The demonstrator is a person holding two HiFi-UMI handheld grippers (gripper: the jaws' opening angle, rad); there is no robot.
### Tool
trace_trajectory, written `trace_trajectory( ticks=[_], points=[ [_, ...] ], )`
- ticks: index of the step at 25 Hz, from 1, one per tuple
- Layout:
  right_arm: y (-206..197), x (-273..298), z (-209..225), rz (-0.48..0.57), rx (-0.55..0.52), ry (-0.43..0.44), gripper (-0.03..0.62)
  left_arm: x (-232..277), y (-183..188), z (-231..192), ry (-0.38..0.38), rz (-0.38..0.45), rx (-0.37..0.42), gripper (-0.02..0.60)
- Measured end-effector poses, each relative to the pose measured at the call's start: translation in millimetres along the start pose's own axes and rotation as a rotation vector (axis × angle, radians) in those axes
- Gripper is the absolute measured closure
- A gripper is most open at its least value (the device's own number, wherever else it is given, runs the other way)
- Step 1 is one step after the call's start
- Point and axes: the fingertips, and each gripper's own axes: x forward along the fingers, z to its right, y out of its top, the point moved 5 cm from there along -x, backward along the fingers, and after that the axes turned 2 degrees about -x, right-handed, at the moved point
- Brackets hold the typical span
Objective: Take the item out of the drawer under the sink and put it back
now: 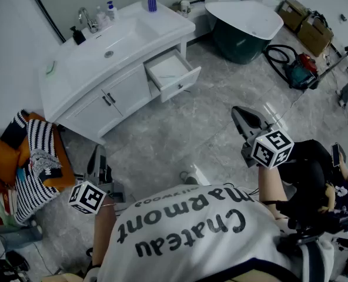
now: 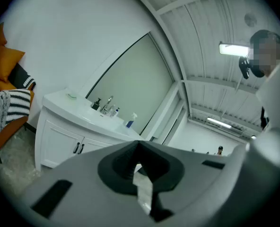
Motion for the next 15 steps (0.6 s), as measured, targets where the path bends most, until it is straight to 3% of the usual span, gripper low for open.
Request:
trace_trajectory(
  ticks=[9,15],
  points=[
    [-2.9,11.3,20.9,-0.008,0.006,0.007,0.583,19.3,-7.2,6.9,-0.003,-0.007,0.023,0.574],
    [3.2,23.8,33.5,0.039,0.008,0.043,0.582,36.6,-4.4,12.3,-0.034,0.022,0.031,0.574]
  ],
)
